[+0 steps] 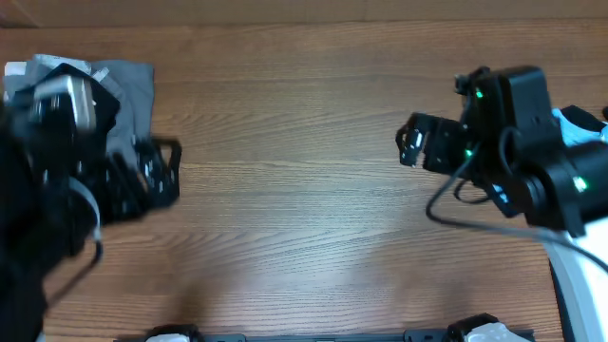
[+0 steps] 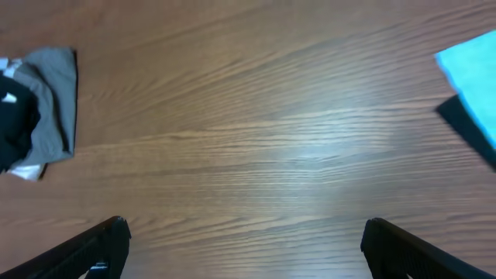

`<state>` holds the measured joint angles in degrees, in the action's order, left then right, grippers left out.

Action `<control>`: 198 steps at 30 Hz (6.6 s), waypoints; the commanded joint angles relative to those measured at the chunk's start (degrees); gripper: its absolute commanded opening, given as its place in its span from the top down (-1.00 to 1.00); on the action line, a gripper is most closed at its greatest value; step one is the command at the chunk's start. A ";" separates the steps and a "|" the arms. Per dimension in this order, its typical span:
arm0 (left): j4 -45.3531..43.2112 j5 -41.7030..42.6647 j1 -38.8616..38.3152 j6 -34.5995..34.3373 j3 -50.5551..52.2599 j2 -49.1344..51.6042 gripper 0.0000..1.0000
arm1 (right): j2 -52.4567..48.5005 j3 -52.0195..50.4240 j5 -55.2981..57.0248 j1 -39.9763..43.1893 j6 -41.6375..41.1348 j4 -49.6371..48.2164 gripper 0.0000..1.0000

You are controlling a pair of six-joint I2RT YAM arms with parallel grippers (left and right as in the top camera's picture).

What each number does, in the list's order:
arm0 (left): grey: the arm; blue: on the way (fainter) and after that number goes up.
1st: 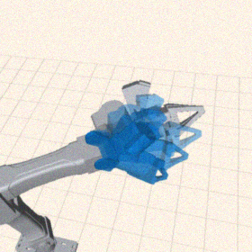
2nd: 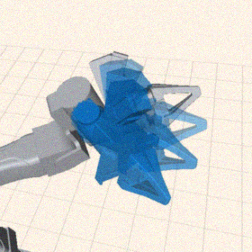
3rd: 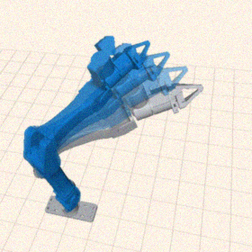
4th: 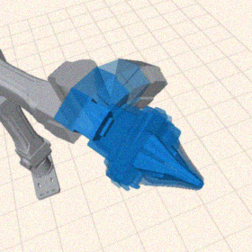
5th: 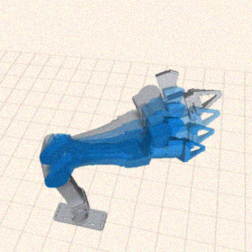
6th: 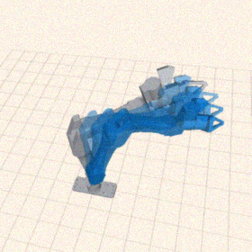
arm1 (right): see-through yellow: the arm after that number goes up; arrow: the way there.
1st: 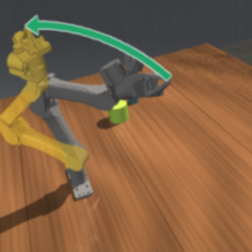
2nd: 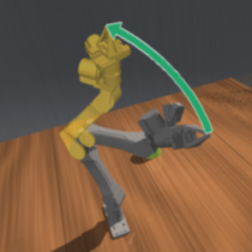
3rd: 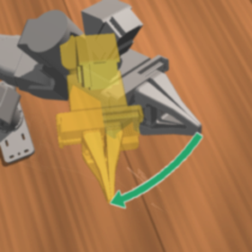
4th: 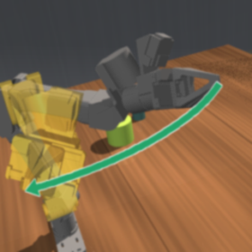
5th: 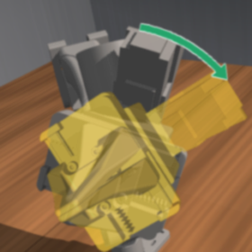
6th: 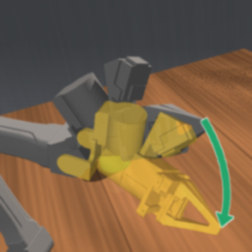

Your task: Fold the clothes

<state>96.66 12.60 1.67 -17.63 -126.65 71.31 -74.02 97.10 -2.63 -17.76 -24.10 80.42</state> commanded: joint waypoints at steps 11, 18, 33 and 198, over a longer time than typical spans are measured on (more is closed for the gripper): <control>-15.56 -6.23 -0.96 -5.18 33.51 -23.21 -1.00 | 13.20 -25.81 5.14 -0.61 -3.82 -17.94 -1.00; -21.73 -7.10 -0.96 -5.14 44.52 -23.26 -1.00 | 11.93 -26.77 5.16 -0.61 -3.80 -23.41 -1.00; -24.74 -7.26 -0.96 -5.11 51.82 -9.70 -1.00 | 5.77 -26.77 5.16 -0.61 -3.80 -26.51 -1.00; -30.69 -10.14 -1.09 1.31 51.71 7.13 -1.00 | 73.85 -96.65 4.90 12.48 12.35 -75.87 -1.00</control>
<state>68.77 2.28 1.10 -17.54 -75.13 81.36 -0.84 1.04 2.76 -5.63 -11.99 4.71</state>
